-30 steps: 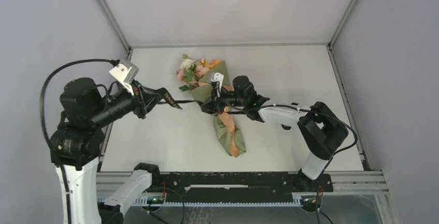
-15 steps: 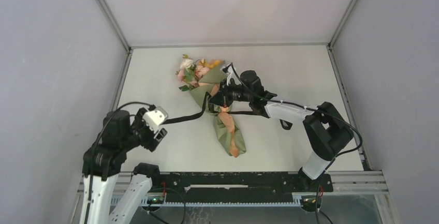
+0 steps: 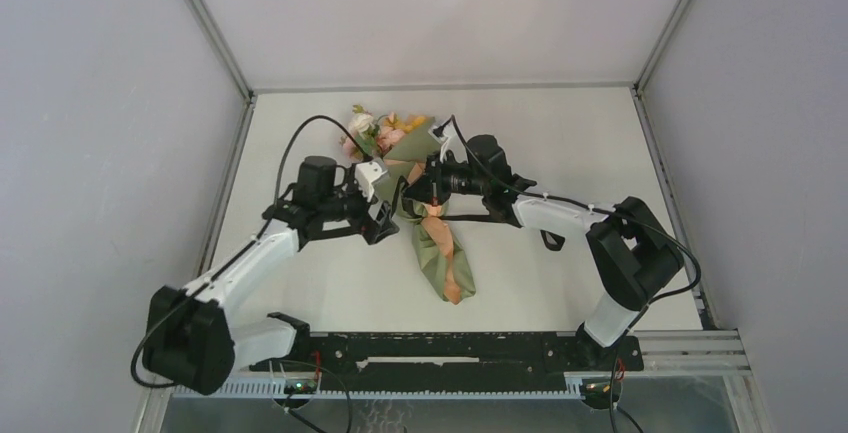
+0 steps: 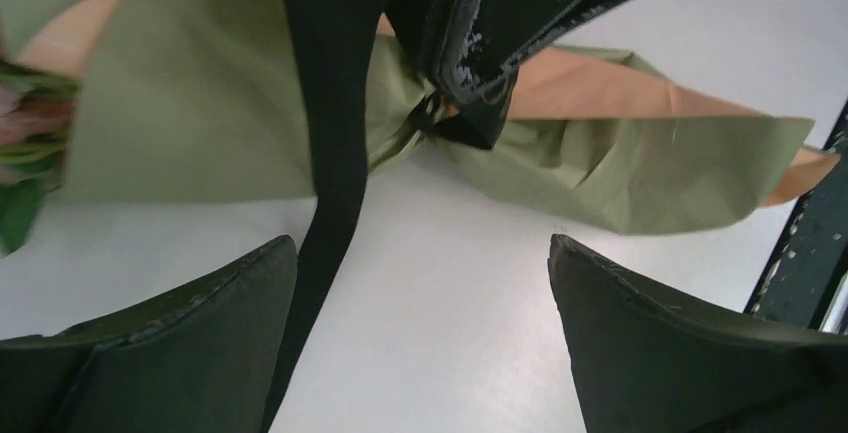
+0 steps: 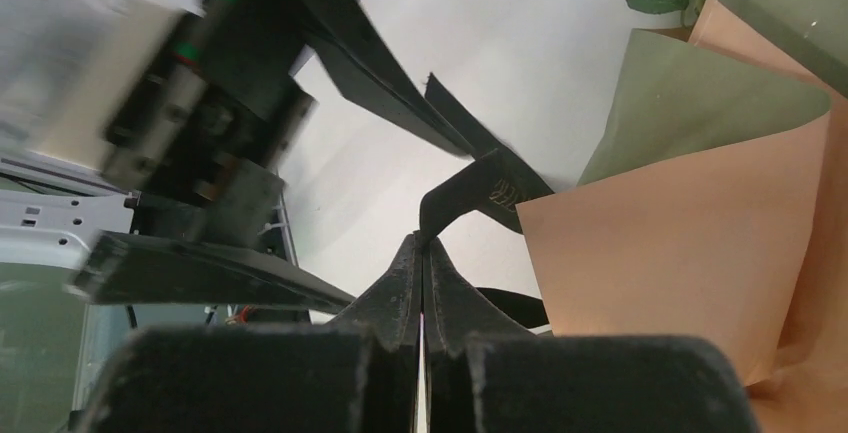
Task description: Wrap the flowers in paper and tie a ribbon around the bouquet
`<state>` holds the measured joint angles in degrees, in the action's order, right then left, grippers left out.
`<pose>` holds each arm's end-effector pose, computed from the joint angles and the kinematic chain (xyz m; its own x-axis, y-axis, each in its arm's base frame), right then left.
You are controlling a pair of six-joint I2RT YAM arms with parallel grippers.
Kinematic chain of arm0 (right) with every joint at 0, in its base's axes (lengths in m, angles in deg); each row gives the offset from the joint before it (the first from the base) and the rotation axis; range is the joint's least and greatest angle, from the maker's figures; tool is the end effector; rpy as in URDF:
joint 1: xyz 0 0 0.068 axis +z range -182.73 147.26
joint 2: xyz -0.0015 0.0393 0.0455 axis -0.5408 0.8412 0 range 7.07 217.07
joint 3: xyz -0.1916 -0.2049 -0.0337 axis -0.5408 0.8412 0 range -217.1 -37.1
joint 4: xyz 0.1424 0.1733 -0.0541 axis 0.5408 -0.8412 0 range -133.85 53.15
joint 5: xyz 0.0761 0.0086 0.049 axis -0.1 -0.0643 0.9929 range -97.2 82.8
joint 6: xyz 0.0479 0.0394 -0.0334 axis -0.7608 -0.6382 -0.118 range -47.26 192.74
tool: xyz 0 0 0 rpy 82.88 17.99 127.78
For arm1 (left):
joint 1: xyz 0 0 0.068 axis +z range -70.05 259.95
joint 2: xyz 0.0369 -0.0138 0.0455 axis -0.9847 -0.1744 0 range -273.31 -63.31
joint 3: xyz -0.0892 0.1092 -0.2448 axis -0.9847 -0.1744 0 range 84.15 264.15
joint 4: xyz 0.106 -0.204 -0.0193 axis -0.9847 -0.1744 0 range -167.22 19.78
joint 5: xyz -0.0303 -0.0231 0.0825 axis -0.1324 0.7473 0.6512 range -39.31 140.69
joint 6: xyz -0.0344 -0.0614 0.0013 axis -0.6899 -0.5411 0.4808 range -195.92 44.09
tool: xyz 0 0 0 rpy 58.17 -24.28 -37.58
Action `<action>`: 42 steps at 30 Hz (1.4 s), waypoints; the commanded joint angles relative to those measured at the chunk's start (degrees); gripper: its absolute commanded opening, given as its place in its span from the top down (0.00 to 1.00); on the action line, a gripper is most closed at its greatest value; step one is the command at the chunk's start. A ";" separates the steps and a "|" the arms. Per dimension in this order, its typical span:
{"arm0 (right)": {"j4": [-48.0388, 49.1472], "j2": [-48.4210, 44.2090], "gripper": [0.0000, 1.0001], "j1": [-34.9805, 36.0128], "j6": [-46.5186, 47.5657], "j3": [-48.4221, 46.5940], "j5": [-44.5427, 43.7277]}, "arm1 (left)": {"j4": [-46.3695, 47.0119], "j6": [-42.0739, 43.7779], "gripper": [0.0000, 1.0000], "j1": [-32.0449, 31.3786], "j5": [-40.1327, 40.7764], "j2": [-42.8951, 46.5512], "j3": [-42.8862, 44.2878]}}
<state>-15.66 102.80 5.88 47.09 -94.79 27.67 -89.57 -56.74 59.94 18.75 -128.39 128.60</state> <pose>0.2665 0.2550 0.2677 -0.6108 -0.0333 -0.7911 -0.7490 0.3483 0.5636 0.1945 -0.1032 0.2646 -0.3497 0.4240 -0.8354 0.8324 0.5498 -0.0694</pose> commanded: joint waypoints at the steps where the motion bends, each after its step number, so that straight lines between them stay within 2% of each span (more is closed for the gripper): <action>1: 1.31 -2.83 1.00 0.57 2.42 0.47 -1.82 | 23.46 -8.19 0.00 -0.51 -10.75 -5.95 -3.88; 4: 2.04 -2.25 1.00 0.46 1.45 0.70 -2.11 | 38.39 -17.15 0.00 -0.64 -10.68 -10.46 -8.56; 6: 3.11 -2.04 1.00 0.28 0.69 1.02 -2.09 | 47.28 -18.70 0.00 -0.95 -9.98 -11.44 -12.56; 8: 4.00 -2.03 1.00 0.22 0.71 1.51 -2.38 | 54.04 -20.53 0.00 -1.64 -5.46 -13.20 -15.19; 11: 4.05 -1.82 1.00 -0.39 0.48 1.53 -1.56 | 61.37 -22.80 0.01 -2.56 -1.12 -15.86 -16.70; 14: 3.79 -1.81 1.00 -1.04 0.57 1.55 -0.38 | 63.29 -24.29 0.10 -2.87 0.98 -18.12 -15.73; 17: 3.26 -1.72 1.00 -1.25 1.28 1.68 0.05 | 65.47 -23.93 0.24 -3.13 -2.80 -19.84 -14.84; 23: 5.07 -1.25 1.00 -2.07 1.13 1.89 2.99 | 65.67 -23.61 0.56 -3.49 -4.52 -21.61 -14.19; 28: 4.21 -1.21 0.98 -2.61 0.61 1.89 2.68 | 65.85 -24.19 0.96 -3.71 -6.46 -21.66 -13.98; 29: 2.85 -1.82 0.90 -2.66 0.97 1.85 1.32 | 65.85 -24.39 0.99 -3.85 -6.35 -21.48 -14.22; 32: -8.04 -5.87 0.65 -3.52 3.91 1.48 -5.77 | 65.92 -24.76 1.00 -4.30 -4.95 -20.30 -15.30; 33: -14.47 -7.84 0.58 -4.24 4.55 1.04 -9.62 | 66.01 -24.45 1.00 -4.45 -4.71 -19.71 -15.78; 35: -28.83 -13.38 0.51 -6.54 5.91 0.20 -19.63 | 66.02 -22.82 1.00 -4.91 -4.72 -18.76 -16.95; 38: -49.05 -19.65 0.40 -14.70 5.19 -0.01 -38.34 | 66.07 -19.50 1.00 -5.61 -4.71 -17.63 -18.32; 40: -58.85 -21.16 0.29 -21.86 4.80 0.64 -42.33 | 66.20 -19.27 1.00 -6.02 -4.52 -17.15 -18.87; 42: -61.96 -21.08 0.15 -26.60 5.90 1.56 -41.30 | 66.20 -17.61 1.00 -6.30 -4.40 -16.45 -19.25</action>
<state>-56.43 83.08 -11.79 51.44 -93.15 -1.16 -26.36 -78.40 54.41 14.42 -147.62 110.79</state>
